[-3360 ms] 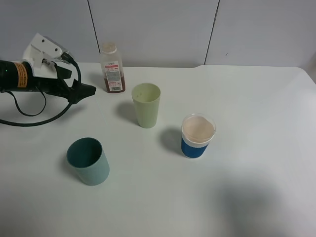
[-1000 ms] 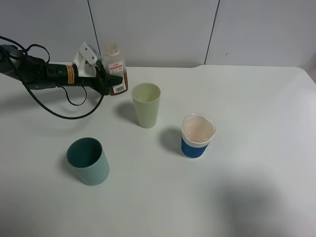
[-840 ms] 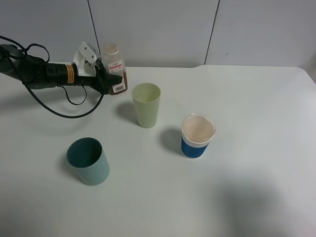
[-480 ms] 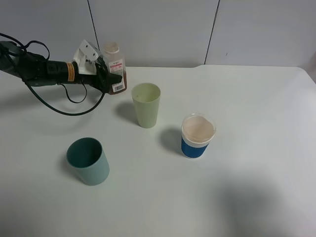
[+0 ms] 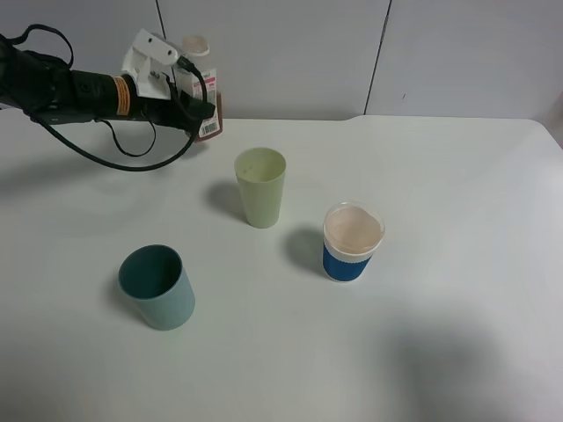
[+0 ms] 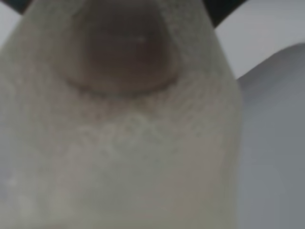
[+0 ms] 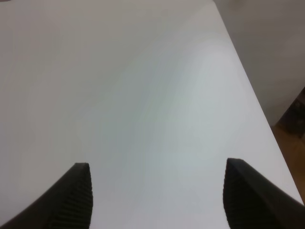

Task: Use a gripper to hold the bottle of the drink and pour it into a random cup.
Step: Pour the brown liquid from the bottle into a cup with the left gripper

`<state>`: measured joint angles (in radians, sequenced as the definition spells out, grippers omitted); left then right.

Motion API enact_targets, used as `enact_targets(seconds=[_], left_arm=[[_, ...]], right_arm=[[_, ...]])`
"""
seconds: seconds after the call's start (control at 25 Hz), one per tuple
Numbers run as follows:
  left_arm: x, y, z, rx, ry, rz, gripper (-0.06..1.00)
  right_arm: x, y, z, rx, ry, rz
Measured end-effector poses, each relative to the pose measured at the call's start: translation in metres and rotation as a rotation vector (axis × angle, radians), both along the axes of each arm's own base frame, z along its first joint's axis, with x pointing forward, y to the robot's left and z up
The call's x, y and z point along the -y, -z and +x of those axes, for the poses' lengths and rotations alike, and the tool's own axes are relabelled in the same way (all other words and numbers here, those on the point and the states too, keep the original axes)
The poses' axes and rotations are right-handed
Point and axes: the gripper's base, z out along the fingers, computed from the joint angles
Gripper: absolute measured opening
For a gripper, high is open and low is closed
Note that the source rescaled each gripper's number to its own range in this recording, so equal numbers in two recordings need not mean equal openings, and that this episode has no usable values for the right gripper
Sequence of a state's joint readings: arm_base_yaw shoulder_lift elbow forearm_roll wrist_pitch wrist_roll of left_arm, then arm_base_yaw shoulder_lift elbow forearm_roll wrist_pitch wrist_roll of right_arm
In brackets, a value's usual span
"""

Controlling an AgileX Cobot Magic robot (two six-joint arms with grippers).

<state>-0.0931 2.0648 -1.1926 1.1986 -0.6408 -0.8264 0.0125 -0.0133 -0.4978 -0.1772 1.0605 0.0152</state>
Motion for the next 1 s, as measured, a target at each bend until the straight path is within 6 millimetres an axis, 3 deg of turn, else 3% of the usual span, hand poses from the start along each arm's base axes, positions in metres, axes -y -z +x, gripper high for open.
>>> enact_targets(seconds=[0.24,0.6,1.0], left_arm=[[-0.005,-0.030,-0.021,0.022,-0.213,0.087,0.02],[0.006,-0.088,-0.065,0.117,-0.319,0.239,0.02],[0.040,-0.100,-0.094,0.083,-0.188,0.342,0.02]], right_arm=[[0.000,0.000,0.000,0.000,0.000,0.000],[0.000,0.000,0.000,0.000,0.000,0.000],[0.000,0.000,0.000,0.000,0.000,0.000]])
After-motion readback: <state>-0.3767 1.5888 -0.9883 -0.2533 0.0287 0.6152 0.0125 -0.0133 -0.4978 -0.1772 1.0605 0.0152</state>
